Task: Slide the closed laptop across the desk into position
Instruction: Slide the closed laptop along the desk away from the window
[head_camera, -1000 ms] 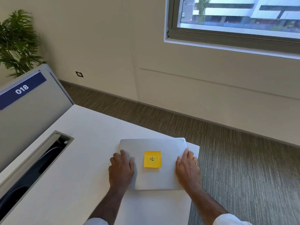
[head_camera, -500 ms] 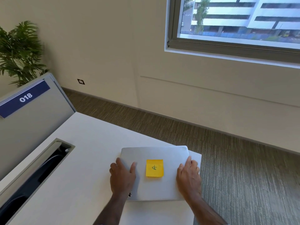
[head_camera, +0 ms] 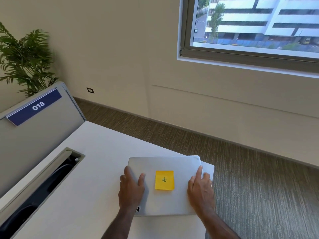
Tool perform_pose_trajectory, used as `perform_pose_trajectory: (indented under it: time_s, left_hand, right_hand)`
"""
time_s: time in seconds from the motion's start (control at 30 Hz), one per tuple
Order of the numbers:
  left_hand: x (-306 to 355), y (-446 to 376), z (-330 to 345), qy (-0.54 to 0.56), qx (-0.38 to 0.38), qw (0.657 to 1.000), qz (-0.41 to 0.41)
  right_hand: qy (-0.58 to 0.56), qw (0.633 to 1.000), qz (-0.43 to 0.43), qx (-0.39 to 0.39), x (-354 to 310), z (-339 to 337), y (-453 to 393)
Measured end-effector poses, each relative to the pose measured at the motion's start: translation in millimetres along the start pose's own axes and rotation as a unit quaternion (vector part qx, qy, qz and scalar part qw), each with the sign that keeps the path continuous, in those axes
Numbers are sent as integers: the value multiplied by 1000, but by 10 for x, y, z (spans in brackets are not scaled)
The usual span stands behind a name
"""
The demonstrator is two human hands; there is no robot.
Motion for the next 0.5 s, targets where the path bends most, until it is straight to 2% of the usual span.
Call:
perform_pose_trajectory:
  time_s: [0.5]
  left_hand:
    - [-28,237,-499,20,38,999,-5]
  right_hand:
    - [-10,999,-43,10,-267,-273,258]
Point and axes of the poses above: each hand's wrist, its own y-axis away from the middle knuckle, its own z-axis out of the palm, x = y × z, the point moved 2 cm from there along -y, towards the middle knuckle, and after that the axes turned 15 degrees about y, right-handed, at the moved point
